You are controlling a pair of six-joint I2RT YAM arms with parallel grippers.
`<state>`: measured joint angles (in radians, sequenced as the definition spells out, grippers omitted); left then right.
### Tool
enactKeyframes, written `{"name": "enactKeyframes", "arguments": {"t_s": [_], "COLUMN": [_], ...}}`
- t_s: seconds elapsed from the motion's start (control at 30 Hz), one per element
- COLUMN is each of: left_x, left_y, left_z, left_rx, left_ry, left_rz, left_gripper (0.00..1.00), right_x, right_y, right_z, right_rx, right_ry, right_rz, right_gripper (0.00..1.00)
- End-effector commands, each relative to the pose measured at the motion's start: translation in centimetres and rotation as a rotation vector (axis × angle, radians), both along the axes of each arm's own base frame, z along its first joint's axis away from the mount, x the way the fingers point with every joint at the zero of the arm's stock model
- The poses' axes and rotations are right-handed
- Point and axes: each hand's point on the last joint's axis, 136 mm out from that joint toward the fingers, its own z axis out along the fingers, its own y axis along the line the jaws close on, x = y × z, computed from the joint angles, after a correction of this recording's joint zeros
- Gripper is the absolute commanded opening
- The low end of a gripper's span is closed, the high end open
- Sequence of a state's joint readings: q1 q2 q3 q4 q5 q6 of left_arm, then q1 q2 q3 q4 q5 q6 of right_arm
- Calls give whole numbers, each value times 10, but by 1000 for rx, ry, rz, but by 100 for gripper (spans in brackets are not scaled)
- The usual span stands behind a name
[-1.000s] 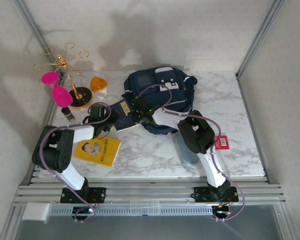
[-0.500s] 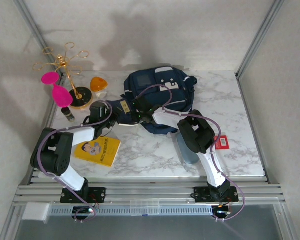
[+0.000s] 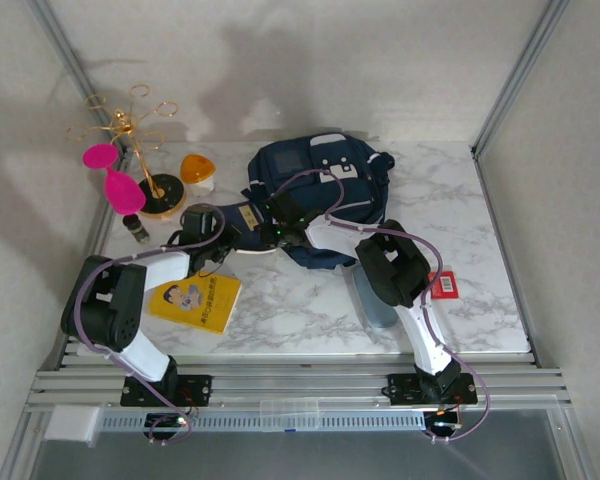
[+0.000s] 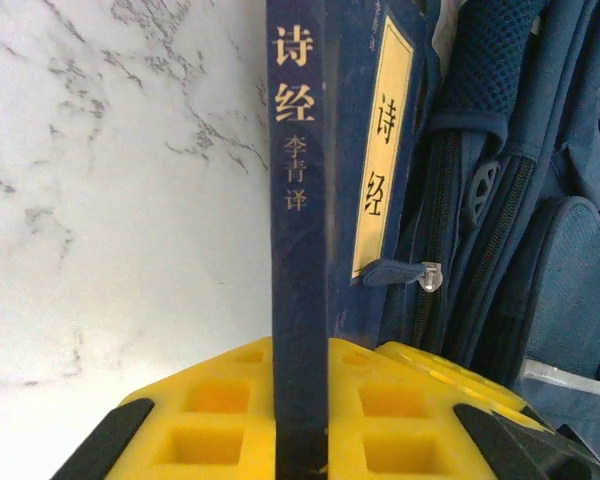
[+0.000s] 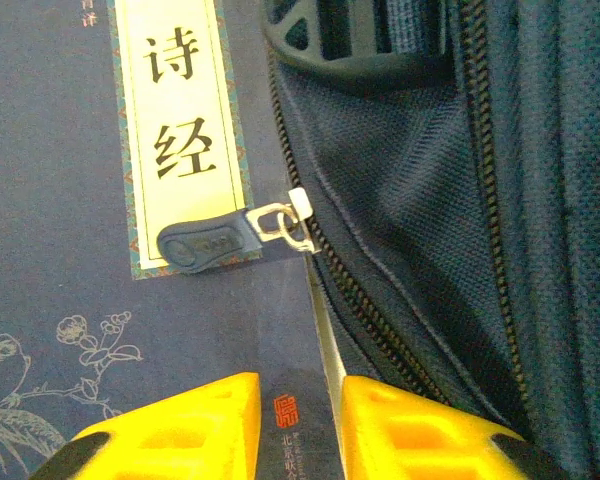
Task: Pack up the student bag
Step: Pick up the book at the center of the table.
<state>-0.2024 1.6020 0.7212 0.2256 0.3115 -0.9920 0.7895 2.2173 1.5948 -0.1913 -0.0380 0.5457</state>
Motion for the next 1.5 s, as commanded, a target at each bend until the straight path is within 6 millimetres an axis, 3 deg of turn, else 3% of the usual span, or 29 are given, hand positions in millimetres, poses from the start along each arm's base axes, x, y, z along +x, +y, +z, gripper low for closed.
{"name": "enactKeyframes", "arguments": {"t_s": [0.0,0.27,0.47,0.67,0.73,1.0,1.17,1.3,1.47], "left_x": [10,1,-15,-26,-30,-48,-57,-62,-67], "left_y": [5,25,17,-12,-25,-87,-122,-142,-166], "left_z": [39,95,149,195,210,276,301,316,326], "left_rx": [53,199,221,158,110,-119,-212,-287,-378], "left_ry": [-88,-160,-268,-387,-424,-634,-739,-797,-826], "left_rz": [10,16,-41,-137,-163,-305,-391,-437,-486], "left_gripper": [0,0,0,0,0,0,0,0,0], "right_x": [-14,-26,-43,-61,-56,-70,-77,-77,-85], "right_y": [-4,-7,-37,-79,-102,-149,-163,-172,-162], "right_z": [23,86,129,159,167,222,253,258,277], "right_rx": [26,115,192,259,262,478,607,707,856], "right_ry": [24,-19,-46,-52,-62,-55,-61,-12,11], "right_rz": [24,69,41,0,-37,-1,63,69,170], "right_gripper": [31,40,50,60,62,77,90,97,99]}}
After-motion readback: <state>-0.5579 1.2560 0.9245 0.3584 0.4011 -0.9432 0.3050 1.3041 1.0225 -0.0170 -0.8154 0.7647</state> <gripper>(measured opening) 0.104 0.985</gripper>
